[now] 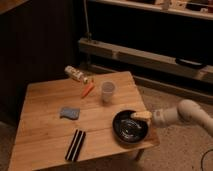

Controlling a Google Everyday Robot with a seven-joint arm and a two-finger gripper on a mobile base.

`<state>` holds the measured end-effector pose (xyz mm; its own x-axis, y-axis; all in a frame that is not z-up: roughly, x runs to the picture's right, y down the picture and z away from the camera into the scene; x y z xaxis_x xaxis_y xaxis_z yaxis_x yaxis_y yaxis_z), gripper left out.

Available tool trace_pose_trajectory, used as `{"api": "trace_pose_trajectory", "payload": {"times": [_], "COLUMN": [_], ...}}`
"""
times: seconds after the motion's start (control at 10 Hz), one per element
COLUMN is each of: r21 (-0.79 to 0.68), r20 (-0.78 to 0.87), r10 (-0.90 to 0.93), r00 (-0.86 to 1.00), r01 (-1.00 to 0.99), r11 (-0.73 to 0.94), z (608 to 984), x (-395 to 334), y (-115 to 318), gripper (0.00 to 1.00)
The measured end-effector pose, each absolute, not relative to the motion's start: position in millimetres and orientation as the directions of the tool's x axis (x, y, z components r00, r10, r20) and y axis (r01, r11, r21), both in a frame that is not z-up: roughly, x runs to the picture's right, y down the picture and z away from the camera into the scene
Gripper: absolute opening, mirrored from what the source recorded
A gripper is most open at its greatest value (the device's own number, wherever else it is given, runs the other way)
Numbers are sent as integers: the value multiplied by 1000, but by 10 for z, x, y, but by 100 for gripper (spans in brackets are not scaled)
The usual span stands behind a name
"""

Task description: Pick up the ceramic bowl

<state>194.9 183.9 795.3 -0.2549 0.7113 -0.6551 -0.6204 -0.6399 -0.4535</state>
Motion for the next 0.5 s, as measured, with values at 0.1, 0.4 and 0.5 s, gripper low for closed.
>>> {"api": "trace_pose_trajectory", "payload": {"times": [0.1,0.4,0.5], "r21": [-454,-444,-440], "r20": [-657,-667,-672], "r10": [711,704,701], "r00": [-251,-243,-240], "r01": [-622,-629,-631], "r11": [-639,-638,-638], "z": [7957,7992,8015], "x": [1942,1912,1892], "y": [1839,1863,1880], "gripper": [80,80,80]}}
